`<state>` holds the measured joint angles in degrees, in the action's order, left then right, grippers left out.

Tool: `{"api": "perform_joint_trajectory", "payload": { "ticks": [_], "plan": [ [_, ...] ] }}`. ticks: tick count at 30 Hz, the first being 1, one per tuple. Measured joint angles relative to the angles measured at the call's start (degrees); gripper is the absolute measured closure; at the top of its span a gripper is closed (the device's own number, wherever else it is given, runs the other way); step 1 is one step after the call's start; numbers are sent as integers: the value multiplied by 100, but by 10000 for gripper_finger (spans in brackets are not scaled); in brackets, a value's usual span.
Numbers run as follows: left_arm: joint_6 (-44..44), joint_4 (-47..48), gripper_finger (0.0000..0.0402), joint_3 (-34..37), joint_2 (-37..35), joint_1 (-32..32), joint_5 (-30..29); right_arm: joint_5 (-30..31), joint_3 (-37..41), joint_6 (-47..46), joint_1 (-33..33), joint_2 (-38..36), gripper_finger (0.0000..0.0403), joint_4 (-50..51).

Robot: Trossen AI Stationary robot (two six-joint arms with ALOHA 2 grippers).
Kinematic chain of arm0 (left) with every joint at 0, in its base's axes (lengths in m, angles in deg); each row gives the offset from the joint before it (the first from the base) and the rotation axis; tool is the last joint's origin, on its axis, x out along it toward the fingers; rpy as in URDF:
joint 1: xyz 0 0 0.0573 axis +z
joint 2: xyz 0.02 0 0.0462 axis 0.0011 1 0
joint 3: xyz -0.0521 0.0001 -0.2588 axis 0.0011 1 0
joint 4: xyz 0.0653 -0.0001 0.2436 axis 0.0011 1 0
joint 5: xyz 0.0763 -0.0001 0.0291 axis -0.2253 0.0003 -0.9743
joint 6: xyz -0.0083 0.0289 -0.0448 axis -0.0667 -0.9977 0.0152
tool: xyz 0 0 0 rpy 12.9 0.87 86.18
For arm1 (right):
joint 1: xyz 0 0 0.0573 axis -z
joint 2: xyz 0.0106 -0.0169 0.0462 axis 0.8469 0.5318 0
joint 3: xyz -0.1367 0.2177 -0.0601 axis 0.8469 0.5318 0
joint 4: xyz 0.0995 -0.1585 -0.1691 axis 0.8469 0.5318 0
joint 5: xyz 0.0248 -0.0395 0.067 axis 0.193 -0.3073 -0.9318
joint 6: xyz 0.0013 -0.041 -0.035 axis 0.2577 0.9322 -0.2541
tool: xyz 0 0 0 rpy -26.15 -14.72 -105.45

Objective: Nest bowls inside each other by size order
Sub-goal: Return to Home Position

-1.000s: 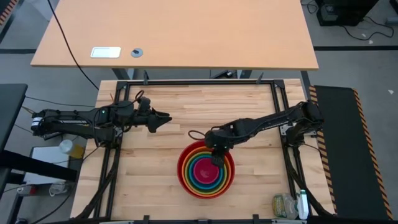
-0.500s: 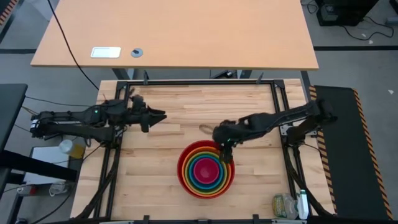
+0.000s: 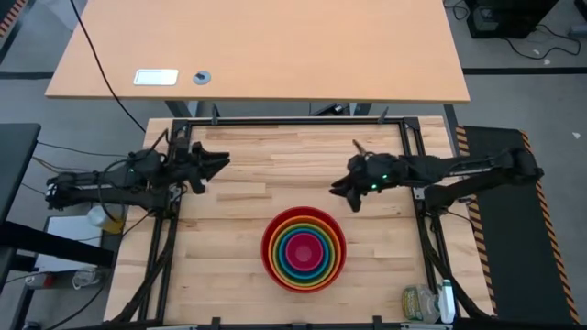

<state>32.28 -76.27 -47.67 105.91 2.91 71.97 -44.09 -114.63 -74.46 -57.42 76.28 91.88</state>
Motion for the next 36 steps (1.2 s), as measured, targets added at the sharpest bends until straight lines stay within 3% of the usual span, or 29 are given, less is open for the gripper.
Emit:
{"api": "perform_joint_trajectory", "payload": {
  "ticks": [5,18,24,28,30,36],
  "plan": [
    [416,-900,265,838,-357,-2,-165,-144,691,-74,462,-889,274,-187],
    [583,-1096,285,1722,-1701,-2,-1077,-626,1715,1,1851,-3104,275,-160],
    [619,-1171,285,2161,-2323,-2,-1386,-765,2166,-254,2091,-3686,275,-231],
    [801,-1902,285,2684,-2527,-2,-1452,-903,2577,-509,2091,-3909,275,-487],
    [871,-2424,285,2972,-2520,-2,-1451,-917,2787,-666,2091,-3994,276,-758],
    [760,-2613,285,2980,-2521,-2,-1493,-919,3454,-1073,2096,-4247,276,-2067]
  ]
}}
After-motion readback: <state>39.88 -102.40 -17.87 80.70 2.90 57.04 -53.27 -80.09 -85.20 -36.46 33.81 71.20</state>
